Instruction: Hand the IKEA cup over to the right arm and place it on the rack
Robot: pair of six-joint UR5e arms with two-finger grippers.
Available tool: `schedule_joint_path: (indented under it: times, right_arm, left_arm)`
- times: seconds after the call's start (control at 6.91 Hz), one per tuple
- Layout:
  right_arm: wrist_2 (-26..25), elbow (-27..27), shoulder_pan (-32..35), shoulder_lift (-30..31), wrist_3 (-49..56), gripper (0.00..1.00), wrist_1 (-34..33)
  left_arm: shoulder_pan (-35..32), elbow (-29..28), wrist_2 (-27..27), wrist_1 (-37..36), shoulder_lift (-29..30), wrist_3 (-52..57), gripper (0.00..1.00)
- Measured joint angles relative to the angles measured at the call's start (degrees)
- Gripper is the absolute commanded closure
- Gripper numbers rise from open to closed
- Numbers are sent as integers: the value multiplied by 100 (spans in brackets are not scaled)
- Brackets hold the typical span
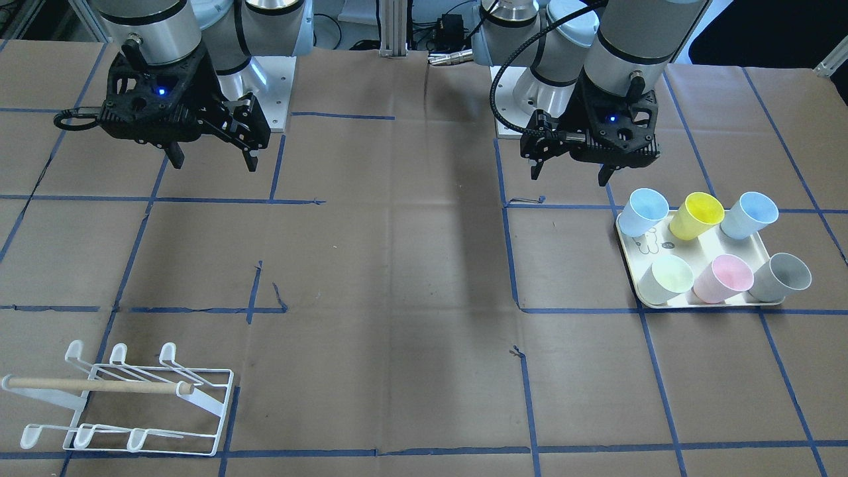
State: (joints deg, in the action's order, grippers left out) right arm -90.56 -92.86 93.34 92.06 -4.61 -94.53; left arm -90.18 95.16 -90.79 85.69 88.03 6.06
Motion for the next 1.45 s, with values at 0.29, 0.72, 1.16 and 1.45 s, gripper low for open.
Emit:
schedule_joint_path:
  times: [0.29,0.72,1.16,1.45]
  right_arm:
    - [3,4,-6,-13,3,0,-4]
    - [3,4,-8,-21,4,0,-4]
    - [-2,5,-13,-27,4,0,-4]
    - [3,4,-16,-30,4,0,-4]
  left_arm:
    - [0,18,0,0,-5,1,0]
    - [2,57,0,-8,-16,-1,0]
    - [2,108,2,-31,-30,1,0]
    - [16,141,10,-21,-46,3,0]
